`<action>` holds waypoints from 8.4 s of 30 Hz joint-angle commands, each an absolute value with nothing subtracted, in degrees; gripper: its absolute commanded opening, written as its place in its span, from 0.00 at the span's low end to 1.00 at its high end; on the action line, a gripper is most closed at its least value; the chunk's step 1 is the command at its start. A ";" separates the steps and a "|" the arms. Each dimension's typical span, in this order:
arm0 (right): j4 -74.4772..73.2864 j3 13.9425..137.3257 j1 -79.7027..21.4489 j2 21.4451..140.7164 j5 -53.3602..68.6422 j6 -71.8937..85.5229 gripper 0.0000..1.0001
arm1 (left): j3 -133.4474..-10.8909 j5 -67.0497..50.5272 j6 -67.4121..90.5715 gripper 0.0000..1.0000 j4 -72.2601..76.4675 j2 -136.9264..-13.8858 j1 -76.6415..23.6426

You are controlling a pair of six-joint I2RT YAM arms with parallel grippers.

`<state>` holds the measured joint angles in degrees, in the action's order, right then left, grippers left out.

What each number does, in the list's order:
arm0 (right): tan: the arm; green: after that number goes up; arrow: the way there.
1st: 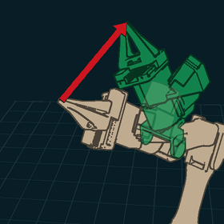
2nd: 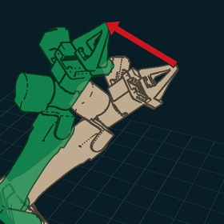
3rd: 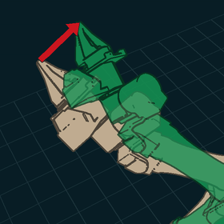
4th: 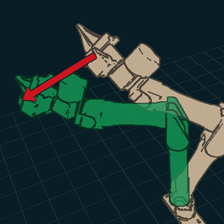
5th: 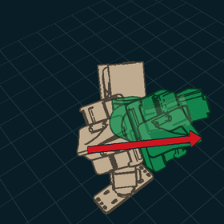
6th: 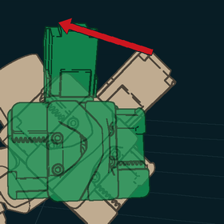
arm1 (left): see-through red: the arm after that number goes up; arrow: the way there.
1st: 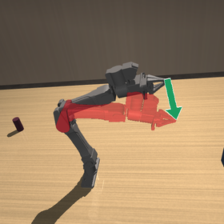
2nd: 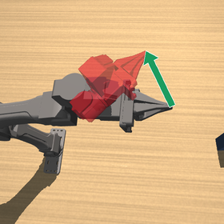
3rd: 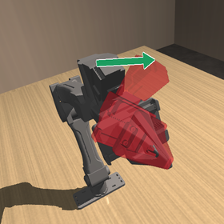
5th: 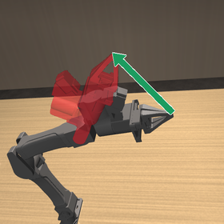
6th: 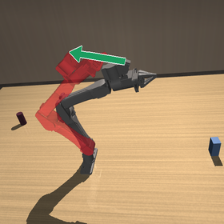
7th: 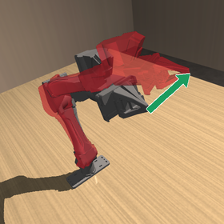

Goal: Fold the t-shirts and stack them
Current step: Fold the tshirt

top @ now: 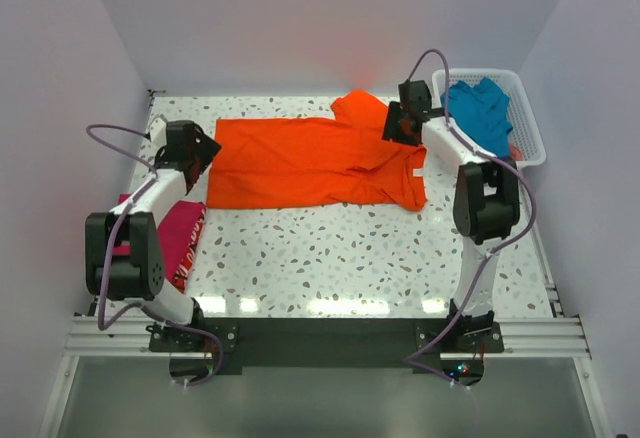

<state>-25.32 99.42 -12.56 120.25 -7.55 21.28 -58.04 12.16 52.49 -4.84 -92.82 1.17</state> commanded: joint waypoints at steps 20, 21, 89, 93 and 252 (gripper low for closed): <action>-15.21 82.53 -21.45 113.73 -7.56 29.71 0.43 | -46.76 17.05 54.49 0.43 -1.85 -90.44 -8.35; -15.47 82.79 -21.45 114.60 -7.56 29.71 0.43 | -46.67 17.22 54.32 0.43 -1.76 -90.44 -8.35; -20.57 103.70 -21.27 126.47 -6.16 28.30 0.23 | -46.93 17.05 52.47 0.42 -2.02 -91.23 -7.47; -20.39 105.73 -21.27 127.79 -4.49 28.04 0.25 | -47.02 16.96 52.47 0.42 -2.11 -91.06 -7.38; -16.42 48.94 -5.80 82.79 -15.81 33.94 0.01 | -34.63 14.24 52.65 0.00 -0.88 -83.23 3.25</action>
<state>-12.99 43.05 -6.15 83.09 -10.57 38.17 -34.89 13.58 54.19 -1.43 -84.44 2.59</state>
